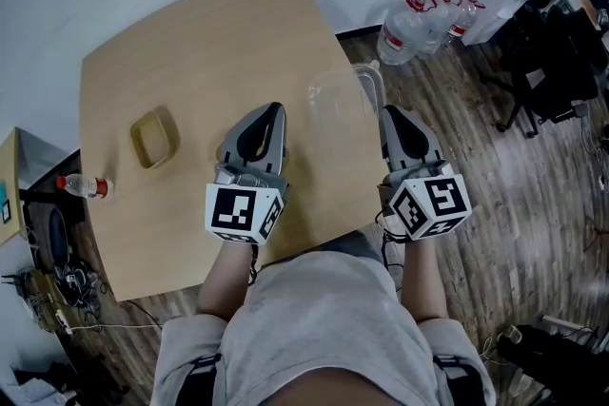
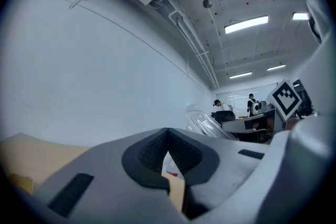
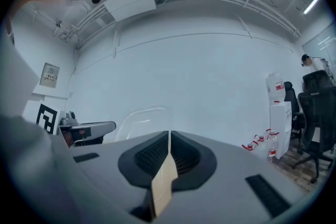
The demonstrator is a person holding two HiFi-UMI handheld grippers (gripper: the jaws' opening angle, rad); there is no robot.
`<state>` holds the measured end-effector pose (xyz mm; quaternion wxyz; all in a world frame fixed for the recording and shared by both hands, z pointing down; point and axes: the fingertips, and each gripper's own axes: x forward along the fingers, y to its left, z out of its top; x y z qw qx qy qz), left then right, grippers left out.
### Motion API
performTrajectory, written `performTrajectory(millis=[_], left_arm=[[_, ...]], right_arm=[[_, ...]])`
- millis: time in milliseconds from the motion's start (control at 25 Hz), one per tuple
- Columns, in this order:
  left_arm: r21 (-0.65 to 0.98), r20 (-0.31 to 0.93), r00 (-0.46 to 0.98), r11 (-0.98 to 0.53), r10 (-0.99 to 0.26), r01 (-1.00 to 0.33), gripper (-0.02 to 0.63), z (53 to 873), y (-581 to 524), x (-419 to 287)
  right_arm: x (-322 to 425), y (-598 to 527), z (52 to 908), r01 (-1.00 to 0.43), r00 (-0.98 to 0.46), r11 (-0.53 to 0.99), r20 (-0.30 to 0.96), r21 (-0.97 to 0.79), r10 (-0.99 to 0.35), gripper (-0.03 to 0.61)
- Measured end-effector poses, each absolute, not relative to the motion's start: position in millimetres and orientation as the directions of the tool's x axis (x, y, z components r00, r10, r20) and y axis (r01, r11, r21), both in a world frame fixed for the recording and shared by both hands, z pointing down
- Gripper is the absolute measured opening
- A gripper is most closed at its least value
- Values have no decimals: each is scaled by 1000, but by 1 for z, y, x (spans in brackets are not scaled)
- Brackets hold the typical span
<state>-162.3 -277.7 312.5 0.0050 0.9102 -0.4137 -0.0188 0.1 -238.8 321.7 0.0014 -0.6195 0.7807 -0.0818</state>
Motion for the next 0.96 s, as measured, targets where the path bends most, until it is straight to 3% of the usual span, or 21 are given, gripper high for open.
performTrajectory(millis=[960], left_arm=[[25,-42,657,-658,-753,-753,15,308,-271,-157]], right_arm=[[10,-230,315,-972,-207,197,73,-126,-976,21]])
